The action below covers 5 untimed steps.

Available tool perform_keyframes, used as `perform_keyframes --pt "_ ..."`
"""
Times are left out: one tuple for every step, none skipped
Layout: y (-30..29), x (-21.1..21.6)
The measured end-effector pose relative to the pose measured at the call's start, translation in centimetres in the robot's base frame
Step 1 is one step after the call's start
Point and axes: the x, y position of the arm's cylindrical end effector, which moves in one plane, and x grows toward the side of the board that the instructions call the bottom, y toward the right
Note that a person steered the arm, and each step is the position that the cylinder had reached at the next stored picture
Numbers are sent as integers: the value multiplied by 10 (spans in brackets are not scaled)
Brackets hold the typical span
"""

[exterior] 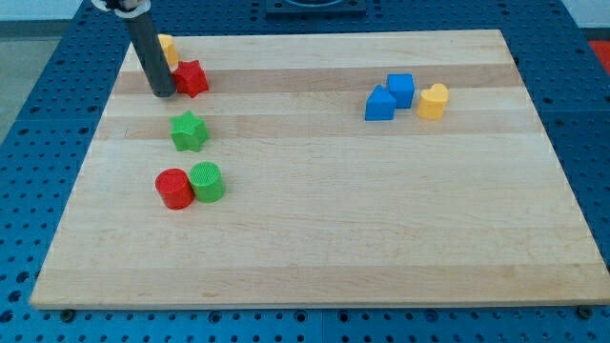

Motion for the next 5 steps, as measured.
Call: perform_keyframes --pt "0 -8" --pt "13 -15" --pt "45 -17" --pt "75 -24" --pt "96 -44"
